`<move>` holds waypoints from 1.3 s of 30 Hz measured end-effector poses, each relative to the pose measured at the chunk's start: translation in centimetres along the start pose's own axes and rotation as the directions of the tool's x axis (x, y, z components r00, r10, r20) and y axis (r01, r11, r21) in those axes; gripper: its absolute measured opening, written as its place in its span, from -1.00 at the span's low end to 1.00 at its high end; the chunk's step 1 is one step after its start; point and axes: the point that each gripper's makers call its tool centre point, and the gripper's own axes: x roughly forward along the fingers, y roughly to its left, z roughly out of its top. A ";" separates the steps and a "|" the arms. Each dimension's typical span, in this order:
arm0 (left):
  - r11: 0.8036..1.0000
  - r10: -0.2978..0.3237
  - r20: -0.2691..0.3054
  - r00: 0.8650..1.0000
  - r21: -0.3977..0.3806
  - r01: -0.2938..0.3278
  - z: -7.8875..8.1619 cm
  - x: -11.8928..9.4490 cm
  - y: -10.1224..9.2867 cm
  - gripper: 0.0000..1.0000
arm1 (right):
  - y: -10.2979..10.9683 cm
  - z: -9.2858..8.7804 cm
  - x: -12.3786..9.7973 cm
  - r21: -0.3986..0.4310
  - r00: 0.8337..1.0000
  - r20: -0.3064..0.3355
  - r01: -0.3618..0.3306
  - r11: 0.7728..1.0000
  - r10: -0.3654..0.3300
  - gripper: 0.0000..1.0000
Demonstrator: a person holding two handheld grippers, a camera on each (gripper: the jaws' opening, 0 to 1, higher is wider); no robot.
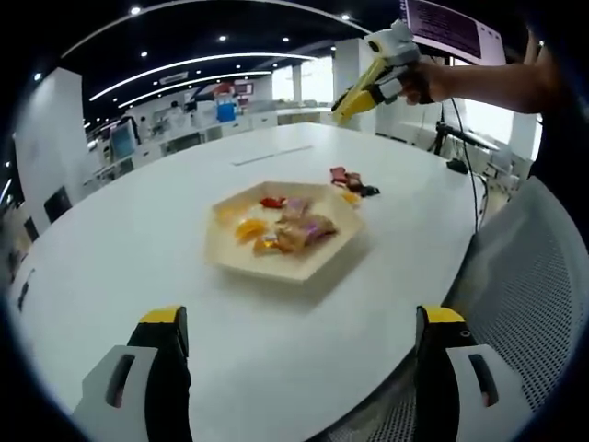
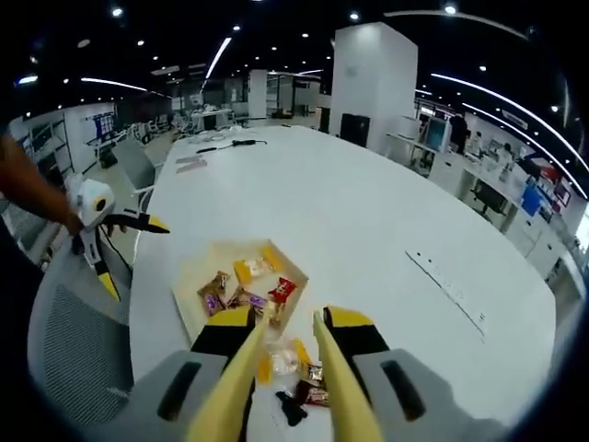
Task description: Place the target food into the container with the food tongs after gripping and lifting it, then release it inside without dropping or visibly crushing the food.
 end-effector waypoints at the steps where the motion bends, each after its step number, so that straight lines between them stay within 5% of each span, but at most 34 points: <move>1: 1.000 0.000 -0.001 1.000 -0.001 0.000 0.0 0.0 0.0 0.99 | 0.0 -0.2 -0.2 0.001 1.000 -0.001 0.002 1.000 -0.002 -0.44; 17: 1.000 -0.003 -0.005 1.000 -0.012 0.003 0.0 0.0 -0.2 0.99 | -1.6 -5.0 -3.2 0.006 0.999 0.009 0.032 0.999 -0.032 -0.43; 39: 1.000 -0.013 -0.031 0.999 -0.016 0.012 -0.5 0.2 -0.5 0.99 | -1.3 -10.0 -2.2 0.039 1.000 0.002 -0.022 0.999 0.022 -0.45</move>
